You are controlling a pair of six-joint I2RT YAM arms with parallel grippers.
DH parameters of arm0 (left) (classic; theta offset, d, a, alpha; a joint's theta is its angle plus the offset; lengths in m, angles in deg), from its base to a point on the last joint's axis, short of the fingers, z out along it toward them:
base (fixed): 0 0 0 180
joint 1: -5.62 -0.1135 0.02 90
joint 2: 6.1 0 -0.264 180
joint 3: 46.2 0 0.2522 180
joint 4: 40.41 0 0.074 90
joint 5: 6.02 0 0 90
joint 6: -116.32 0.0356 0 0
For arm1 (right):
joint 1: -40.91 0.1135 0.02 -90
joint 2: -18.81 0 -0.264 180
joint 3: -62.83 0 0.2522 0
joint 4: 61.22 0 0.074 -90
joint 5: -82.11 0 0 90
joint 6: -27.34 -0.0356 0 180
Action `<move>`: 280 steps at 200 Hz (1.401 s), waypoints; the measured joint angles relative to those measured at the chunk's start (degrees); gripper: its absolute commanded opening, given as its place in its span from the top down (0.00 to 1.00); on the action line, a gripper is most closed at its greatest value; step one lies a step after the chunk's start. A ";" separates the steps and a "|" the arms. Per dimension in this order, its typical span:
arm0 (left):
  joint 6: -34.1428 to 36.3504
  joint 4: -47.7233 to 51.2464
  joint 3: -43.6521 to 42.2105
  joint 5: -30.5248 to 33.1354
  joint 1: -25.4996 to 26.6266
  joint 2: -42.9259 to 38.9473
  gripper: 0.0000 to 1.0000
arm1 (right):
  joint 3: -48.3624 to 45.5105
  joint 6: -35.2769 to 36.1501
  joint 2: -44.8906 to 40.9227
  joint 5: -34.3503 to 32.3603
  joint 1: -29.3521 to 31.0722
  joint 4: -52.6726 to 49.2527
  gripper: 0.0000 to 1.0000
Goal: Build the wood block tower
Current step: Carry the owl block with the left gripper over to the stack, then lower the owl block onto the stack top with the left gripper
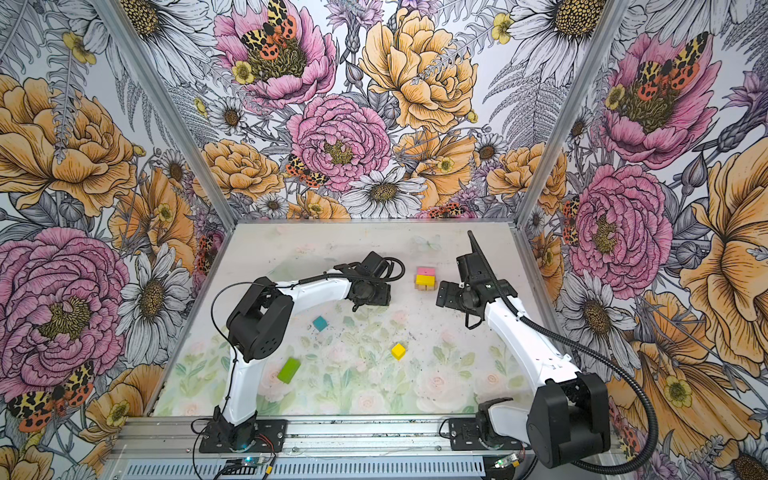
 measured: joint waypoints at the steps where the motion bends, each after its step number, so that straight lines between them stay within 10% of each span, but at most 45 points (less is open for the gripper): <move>1: 0.09 0.00 0.07 -0.02 0.00 0.02 0.28 | 0.00 0.02 0.00 0.00 0.00 0.00 0.06; 109: 1.66 0.85 3.93 -0.24 0.00 0.20 0.33 | 2.80 0.07 -0.42 -0.85 -0.09 -2.62 0.06; 280: 2.12 17.22 49.90 2.49 7.91 21.70 0.30 | 1.75 -5.81 -10.91 -8.68 -7.32 -3.19 0.06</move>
